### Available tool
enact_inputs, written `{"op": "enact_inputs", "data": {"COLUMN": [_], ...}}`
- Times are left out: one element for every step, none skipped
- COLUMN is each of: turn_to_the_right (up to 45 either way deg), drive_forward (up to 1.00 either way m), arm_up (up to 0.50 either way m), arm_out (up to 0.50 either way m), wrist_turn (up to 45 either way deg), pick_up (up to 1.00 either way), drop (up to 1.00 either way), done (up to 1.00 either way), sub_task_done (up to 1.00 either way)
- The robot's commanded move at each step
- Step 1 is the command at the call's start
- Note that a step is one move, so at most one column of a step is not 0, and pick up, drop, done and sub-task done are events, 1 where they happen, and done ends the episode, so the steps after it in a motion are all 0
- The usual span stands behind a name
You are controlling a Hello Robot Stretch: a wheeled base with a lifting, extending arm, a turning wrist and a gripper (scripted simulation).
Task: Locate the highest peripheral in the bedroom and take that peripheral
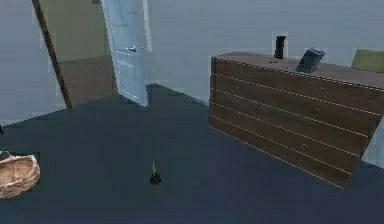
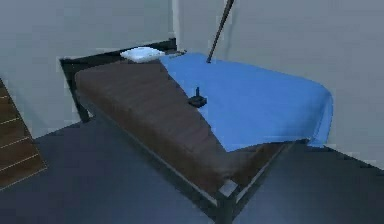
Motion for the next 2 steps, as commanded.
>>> {"op": "enact_inputs", "data": {"turn_to_the_right": [36.0,0.0], "drive_forward": [0.0,1.0], "arm_up": [0.0,0.0], "arm_out": [0.0,0.0], "wrist_turn": [0.0,0.0], "pick_up": [0.0,0.0], "drop": [0.0,0.0], "done": [0.0,0.0], "sub_task_done": [0.0,0.0]}}
